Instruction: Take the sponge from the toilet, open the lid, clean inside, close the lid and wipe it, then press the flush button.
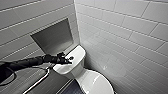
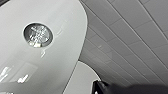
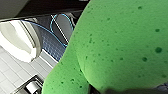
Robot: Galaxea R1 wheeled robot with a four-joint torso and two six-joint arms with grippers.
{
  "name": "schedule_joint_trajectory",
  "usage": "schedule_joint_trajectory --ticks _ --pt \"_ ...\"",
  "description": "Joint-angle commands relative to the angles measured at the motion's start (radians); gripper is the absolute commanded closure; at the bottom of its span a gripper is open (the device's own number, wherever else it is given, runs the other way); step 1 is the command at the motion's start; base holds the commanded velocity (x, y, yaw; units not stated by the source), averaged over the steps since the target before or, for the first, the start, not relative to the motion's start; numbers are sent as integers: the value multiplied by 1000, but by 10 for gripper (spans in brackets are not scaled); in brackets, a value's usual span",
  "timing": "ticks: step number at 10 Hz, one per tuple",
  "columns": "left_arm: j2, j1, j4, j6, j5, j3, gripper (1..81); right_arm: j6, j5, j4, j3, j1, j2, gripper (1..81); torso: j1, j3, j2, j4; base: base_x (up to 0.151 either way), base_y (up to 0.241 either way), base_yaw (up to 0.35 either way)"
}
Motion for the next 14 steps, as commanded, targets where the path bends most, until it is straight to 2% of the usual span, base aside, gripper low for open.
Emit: schedule_joint_trajectory --ticks 1,3,5,7,9,13,14 --pt "-324 221 72 18 -14 300 811 -3 -89 -11 -4 12 2 811 0 90 0 0 0 0 0" --pt "-360 434 139 18 -137 331 811 -3 -89 -14 -12 15 3 811 0 131 0 0 0 0 0" --pt "-300 676 230 18 -263 284 811 -1 -89 -11 -40 15 12 811 0 200 0 0 0 0 0" --pt "-176 848 290 19 -291 155 811 -3 -89 -13 -61 16 26 811 0 272 0 0 0 0 0" --pt "-8 985 364 19 -361 -71 811 -4 -89 -13 -78 18 32 811 -1 325 -1 0 0 0 0" --pt "238 1136 387 22 -370 -409 811 -4 -89 -17 -109 18 37 811 -4 414 -3 0 0 0 0" --pt "291 1162 387 22 -387 -488 811 -4 -89 -16 -118 19 40 811 -5 382 -4 0 0 0 0"
